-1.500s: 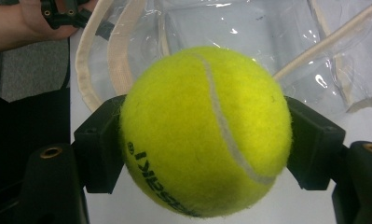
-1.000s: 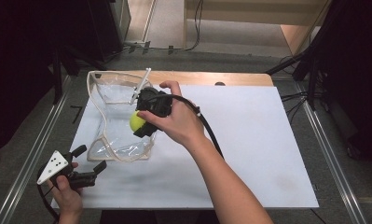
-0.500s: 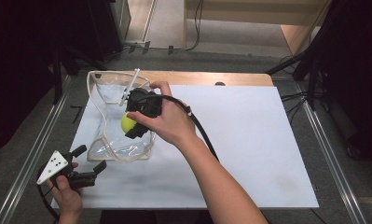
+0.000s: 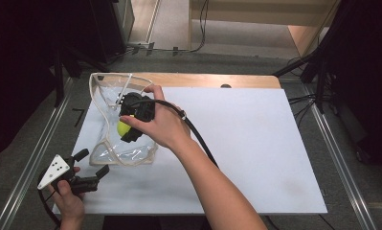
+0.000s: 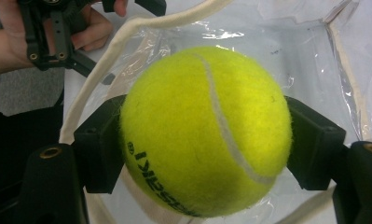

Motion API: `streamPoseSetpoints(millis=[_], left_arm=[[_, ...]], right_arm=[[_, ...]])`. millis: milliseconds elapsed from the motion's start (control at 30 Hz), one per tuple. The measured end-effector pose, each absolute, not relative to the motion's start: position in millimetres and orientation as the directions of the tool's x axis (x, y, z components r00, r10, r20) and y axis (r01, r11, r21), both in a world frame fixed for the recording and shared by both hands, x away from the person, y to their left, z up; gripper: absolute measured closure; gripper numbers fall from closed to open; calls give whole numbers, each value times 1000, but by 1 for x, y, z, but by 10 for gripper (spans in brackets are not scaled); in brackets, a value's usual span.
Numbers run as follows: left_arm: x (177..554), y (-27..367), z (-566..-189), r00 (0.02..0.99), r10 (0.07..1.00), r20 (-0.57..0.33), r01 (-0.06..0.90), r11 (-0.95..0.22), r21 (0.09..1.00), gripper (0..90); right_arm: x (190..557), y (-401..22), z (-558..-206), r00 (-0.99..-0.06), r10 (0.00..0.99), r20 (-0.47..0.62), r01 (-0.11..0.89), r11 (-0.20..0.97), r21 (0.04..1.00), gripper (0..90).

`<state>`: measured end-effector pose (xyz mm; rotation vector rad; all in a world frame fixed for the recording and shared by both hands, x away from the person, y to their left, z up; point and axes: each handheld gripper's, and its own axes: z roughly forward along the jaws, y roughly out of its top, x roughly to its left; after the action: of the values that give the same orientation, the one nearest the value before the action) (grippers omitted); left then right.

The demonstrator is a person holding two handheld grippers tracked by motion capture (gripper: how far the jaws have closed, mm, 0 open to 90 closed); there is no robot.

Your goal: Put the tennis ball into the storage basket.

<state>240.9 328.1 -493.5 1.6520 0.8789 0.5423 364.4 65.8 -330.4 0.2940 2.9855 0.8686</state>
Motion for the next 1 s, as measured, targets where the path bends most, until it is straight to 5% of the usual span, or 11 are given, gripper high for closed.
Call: streamPoseSetpoints(millis=[200,667,1000], left_arm=[[241,328,-493,615,782,-99,263,-86,961,0],[241,329,-493,612,785,-96,262,-87,961,0],[241,328,-494,611,786,-94,264,-90,960,0]], right_arm=[[367,77,-335,-982,184,31,173,833,525,217],[364,75,-329,-976,216,-10,174,812,558,0],[356,54,-323,-969,245,-23,188,796,575,0]])
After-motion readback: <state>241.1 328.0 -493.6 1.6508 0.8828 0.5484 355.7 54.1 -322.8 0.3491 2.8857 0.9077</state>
